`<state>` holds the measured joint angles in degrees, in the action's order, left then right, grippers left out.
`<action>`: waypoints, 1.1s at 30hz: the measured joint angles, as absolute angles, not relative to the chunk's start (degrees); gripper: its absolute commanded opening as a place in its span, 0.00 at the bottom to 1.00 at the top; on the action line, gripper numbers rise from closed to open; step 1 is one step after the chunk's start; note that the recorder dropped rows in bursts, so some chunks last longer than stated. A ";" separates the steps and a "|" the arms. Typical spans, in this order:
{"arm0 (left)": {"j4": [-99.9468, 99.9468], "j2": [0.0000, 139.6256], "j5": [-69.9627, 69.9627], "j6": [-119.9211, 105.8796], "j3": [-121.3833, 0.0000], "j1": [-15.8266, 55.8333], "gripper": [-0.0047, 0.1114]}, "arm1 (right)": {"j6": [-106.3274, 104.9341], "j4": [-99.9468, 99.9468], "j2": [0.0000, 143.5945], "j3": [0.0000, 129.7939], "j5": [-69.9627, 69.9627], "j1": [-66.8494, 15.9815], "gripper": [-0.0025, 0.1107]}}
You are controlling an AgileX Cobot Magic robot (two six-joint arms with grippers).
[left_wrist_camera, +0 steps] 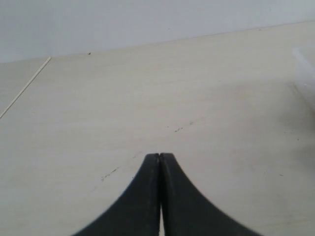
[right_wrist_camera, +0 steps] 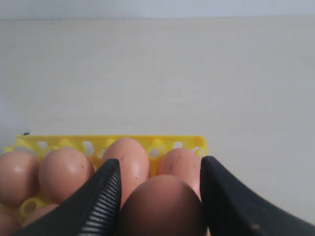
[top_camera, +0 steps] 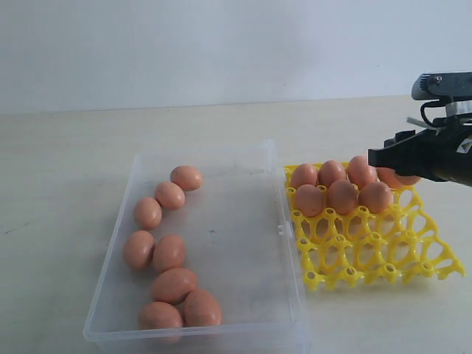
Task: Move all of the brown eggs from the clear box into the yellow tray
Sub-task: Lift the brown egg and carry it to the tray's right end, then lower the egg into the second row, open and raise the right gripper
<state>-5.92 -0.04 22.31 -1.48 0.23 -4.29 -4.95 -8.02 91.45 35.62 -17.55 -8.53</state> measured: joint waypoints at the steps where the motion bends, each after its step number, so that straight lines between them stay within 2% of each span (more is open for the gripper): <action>1: -5.92 -0.04 22.31 -1.48 0.23 -4.29 0.04 | -4.95 -8.02 92.28 35.62 -17.87 -8.53 0.02; 14: -5.92 -0.04 22.31 -1.48 0.23 -4.29 0.04 | -4.75 -8.02 95.50 35.62 -21.50 -5.52 0.02; 33: -5.92 -0.04 22.31 -1.48 0.23 -4.29 0.04 | -3.24 -7.61 100.01 35.62 -23.11 -5.51 0.02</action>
